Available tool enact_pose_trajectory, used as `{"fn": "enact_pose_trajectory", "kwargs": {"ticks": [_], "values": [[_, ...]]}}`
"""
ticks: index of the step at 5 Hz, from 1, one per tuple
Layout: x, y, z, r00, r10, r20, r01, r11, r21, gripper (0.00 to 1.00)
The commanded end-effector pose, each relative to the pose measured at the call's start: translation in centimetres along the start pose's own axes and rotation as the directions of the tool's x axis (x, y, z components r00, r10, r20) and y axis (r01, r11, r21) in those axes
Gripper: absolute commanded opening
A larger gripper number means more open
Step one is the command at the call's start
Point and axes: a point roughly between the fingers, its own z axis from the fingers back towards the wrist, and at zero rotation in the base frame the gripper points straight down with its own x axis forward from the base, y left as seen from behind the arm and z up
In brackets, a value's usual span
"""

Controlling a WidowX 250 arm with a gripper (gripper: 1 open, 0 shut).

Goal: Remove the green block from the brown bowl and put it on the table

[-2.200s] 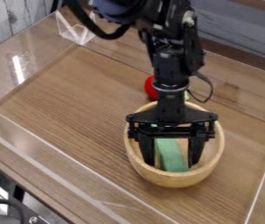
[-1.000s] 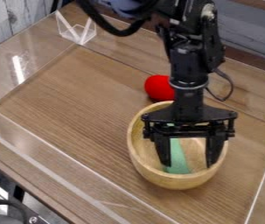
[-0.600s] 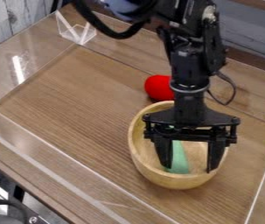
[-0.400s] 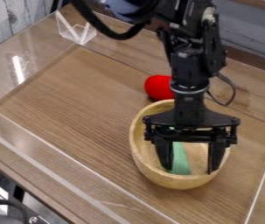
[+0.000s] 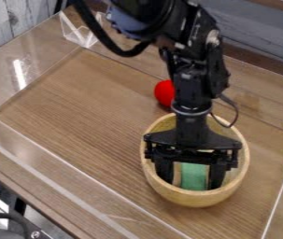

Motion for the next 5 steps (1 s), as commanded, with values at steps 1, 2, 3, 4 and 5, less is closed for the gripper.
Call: {"fn": "enact_pose_trajectory", "kwargs": {"ticks": [1,2,3,4,5], "values": [[1.8,0.4,0.6,0.999,-0.032,0.014,0.032,0.999,-0.009,1.00],[3.3,0.8,0.9,0.998,-0.063,0.013,0.063,0.998,-0.010,0.00],[2.8,1.7,1.1,0.999,-0.045,0.018,0.045,0.999,-0.029,0.00],[2.1,2.4,1.5,0.999,-0.029,0.026,0.030,0.999,-0.043,0.00],[1.5,1.4,2.3,0.999,0.004,0.037,-0.002,0.998,-0.055,0.00]]}}
